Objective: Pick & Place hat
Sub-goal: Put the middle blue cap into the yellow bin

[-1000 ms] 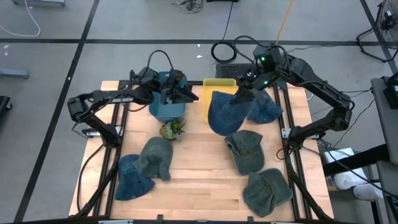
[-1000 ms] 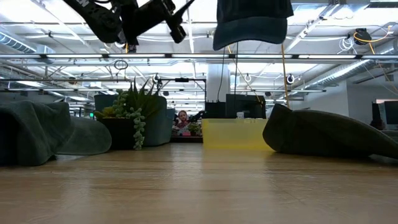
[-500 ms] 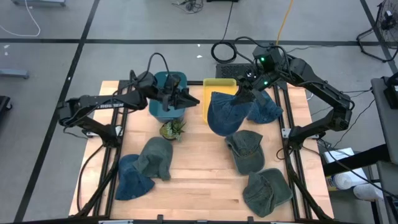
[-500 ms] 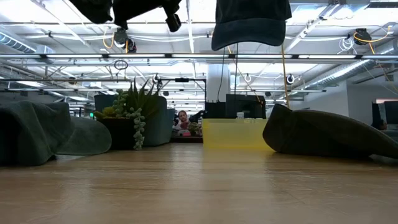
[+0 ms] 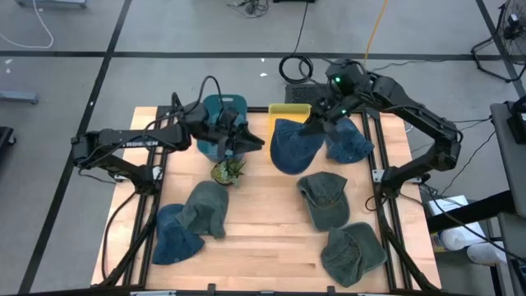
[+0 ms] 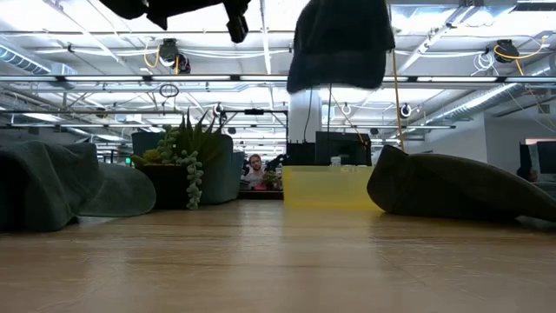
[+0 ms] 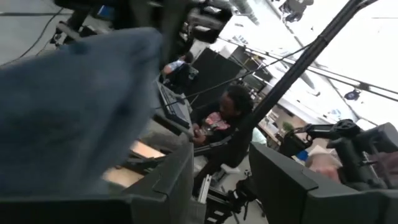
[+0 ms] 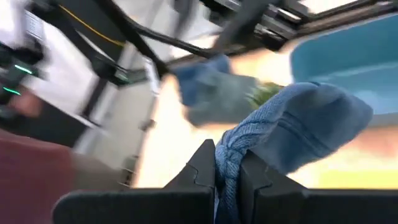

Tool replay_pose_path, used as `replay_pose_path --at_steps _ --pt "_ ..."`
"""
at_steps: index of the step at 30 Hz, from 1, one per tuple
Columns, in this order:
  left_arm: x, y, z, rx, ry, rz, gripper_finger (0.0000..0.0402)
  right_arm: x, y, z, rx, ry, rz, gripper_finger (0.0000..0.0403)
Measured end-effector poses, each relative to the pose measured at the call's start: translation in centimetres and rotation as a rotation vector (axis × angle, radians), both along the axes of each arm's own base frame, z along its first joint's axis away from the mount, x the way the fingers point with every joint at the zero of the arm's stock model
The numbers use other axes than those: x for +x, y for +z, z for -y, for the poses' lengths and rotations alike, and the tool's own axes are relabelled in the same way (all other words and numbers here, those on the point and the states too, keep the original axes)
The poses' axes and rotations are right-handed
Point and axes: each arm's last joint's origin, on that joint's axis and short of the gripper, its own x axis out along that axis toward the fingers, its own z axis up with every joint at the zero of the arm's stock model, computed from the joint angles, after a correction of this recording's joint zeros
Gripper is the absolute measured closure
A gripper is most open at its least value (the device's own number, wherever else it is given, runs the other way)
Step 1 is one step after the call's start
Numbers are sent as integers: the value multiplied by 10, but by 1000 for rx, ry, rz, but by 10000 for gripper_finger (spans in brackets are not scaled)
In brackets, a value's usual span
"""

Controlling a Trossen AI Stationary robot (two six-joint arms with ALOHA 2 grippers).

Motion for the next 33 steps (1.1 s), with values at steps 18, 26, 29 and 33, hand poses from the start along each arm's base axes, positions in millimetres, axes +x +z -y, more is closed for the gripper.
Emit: replay_pose_path --at_steps 18,26,29,33 --pt "0 0 3 -7 -11 -7 240 7 -22 19 -591 -86 -210 395" --pt "0 0 3 -6 -20 -8 240 30 -50 33 -651 -7 -285 395" --pt "0 0 3 -7 -28 -8 240 35 -55 36 -666 -4 -271 395" --pt "0 0 3 -9 -38 -10 240 38 -65 38 -649 9 -296 395"
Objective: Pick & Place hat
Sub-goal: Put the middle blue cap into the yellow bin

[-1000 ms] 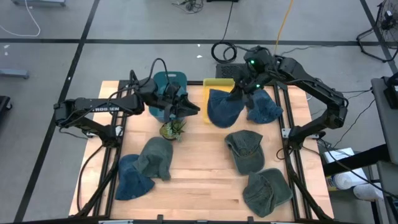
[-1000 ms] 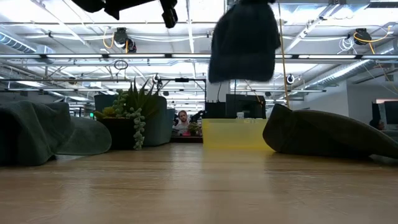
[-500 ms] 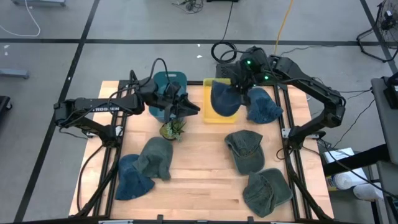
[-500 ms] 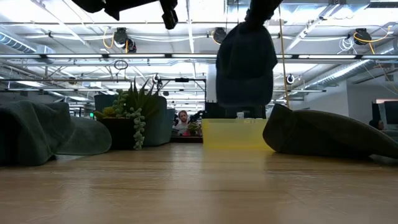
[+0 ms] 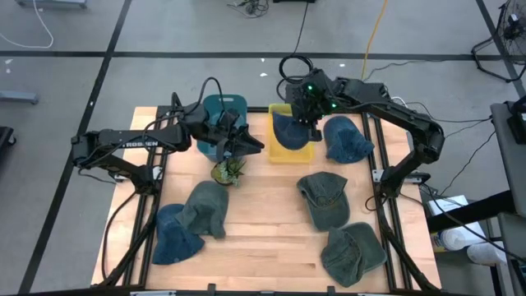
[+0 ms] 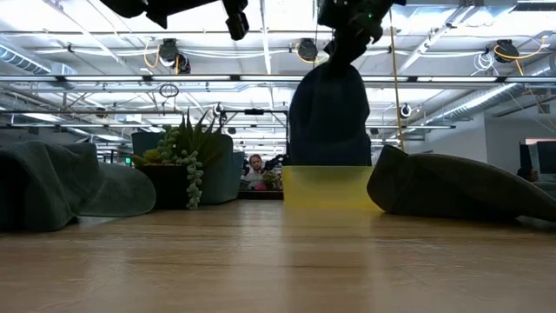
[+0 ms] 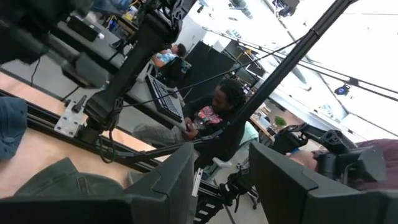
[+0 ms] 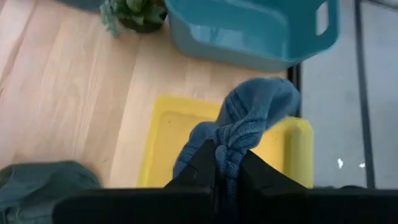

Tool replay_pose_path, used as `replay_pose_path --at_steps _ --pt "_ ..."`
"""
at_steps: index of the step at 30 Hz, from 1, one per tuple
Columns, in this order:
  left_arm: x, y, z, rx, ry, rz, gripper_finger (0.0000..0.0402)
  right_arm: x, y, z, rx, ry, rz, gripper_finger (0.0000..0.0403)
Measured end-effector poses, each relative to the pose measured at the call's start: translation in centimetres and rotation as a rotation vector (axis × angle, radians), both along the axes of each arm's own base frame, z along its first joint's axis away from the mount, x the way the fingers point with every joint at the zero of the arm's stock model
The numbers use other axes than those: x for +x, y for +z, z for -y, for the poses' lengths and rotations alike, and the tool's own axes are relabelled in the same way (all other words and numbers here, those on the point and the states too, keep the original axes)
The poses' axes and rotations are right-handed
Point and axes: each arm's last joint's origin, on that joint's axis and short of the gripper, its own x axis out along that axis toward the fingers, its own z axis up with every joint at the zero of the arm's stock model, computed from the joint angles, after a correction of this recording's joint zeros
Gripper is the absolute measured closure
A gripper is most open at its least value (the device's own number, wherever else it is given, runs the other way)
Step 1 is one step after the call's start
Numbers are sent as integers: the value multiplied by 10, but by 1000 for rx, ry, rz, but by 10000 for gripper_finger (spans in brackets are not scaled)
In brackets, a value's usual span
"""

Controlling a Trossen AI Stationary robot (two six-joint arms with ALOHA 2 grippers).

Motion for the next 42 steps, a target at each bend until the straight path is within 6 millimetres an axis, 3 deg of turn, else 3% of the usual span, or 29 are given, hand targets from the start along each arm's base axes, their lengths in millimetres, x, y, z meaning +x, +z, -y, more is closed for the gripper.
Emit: replay_pose_path --at_steps 8,20,32,42 --pt "0 0 0 0 0 0 240 1 -34 9 -13 19 -24 395" --pt "-1 0 -6 -13 20 -5 240 -1 -68 30 -89 -14 53 395" --pt "-2 0 -7 0 23 0 240 1 -117 36 -309 29 164 395" --pt "-2 0 -8 -5 28 -2 240 7 -157 43 -430 194 104 395"
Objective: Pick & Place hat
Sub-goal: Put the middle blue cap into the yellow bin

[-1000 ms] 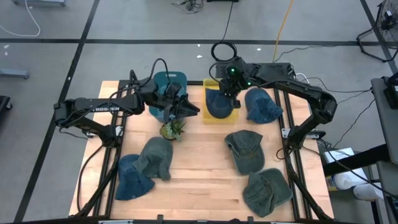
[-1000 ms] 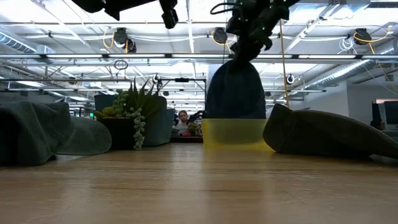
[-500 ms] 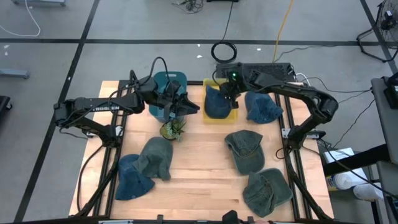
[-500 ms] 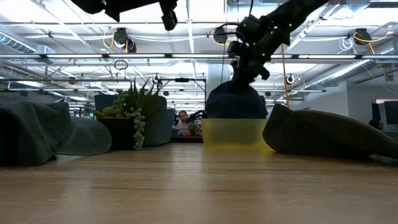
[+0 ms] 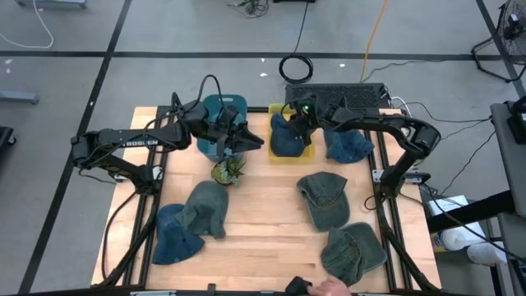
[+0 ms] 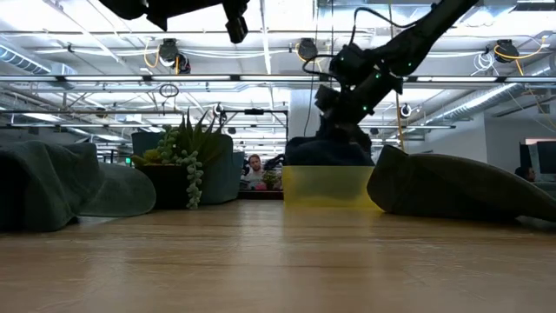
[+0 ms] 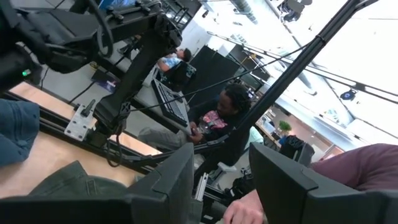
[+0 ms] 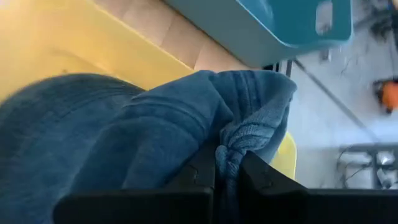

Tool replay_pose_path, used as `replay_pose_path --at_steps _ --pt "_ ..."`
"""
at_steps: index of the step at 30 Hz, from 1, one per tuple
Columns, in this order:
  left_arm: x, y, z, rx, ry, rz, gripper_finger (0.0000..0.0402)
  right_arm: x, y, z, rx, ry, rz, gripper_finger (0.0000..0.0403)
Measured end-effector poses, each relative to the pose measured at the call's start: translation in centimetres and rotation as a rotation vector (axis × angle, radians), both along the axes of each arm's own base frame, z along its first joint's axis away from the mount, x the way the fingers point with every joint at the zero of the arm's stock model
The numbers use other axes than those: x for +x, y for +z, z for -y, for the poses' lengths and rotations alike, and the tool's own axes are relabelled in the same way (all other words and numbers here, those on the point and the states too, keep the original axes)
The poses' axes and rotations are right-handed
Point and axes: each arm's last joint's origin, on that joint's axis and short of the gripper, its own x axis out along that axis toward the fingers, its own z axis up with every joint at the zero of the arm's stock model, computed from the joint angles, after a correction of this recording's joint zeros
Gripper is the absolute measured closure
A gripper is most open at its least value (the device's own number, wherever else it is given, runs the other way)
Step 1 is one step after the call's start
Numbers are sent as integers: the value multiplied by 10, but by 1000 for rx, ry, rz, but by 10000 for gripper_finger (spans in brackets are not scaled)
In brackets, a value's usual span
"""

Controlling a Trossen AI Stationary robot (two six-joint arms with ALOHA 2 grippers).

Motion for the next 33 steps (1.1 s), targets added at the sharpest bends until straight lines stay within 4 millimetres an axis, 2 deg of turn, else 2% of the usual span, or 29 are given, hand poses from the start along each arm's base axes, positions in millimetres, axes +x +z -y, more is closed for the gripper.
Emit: replay_pose_path --at_steps 4,10,17,23,33 --pt "0 0 0 -32 -4 -15 240 4 -6 0 -33 135 10 395" --pt "0 -1 0 -85 -7 -39 240 6 -16 9 -63 146 9 395" --pt "0 -2 0 -105 -1 -49 240 10 -35 12 -173 259 -67 383" --pt "0 -2 0 -124 -7 -56 240 9 -33 14 -135 153 -73 332" --pt "0 -2 0 -120 -25 -60 240 -2 2 8 -60 55 22 208"
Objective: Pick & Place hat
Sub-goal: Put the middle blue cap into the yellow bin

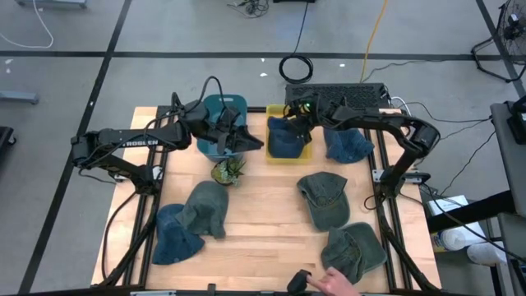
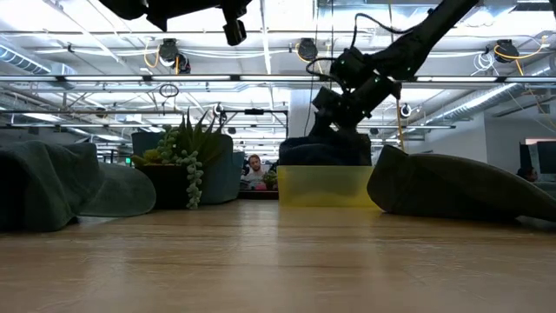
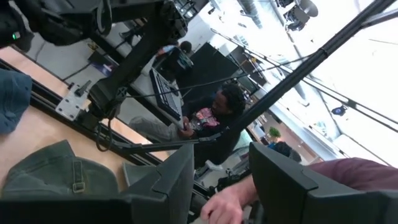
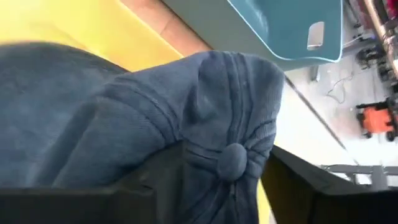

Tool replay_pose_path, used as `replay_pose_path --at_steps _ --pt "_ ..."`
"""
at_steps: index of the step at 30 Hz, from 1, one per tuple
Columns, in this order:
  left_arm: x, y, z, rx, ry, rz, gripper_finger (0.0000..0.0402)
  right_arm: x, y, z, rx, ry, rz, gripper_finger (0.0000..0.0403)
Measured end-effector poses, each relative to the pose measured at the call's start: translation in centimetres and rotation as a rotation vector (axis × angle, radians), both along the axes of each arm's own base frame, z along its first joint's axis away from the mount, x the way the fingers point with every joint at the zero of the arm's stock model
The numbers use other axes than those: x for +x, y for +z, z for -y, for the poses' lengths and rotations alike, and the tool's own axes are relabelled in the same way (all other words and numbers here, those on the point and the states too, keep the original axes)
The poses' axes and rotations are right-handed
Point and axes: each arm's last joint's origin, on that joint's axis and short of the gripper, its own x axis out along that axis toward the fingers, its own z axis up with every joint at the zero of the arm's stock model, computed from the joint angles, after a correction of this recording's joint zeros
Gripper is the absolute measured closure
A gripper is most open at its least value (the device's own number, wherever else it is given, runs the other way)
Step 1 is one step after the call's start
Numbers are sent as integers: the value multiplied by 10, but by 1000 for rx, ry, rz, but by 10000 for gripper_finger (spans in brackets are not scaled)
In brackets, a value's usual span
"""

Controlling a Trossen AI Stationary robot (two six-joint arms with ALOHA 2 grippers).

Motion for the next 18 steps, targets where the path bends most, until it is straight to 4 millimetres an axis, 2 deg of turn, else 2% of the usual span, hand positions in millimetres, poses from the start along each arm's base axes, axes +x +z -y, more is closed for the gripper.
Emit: replay_pose_path --at_steps 10,14,18 --pt "-1 0 2 -21 -71 -15 240 -8 16 -6 93 -114 30 101" --pt "-1 0 2 -16 -70 -13 240 -13 26 -6 74 -203 52 77" --pt "-1 0 2 -6 -70 -8 240 -20 48 -14 129 -294 142 68"
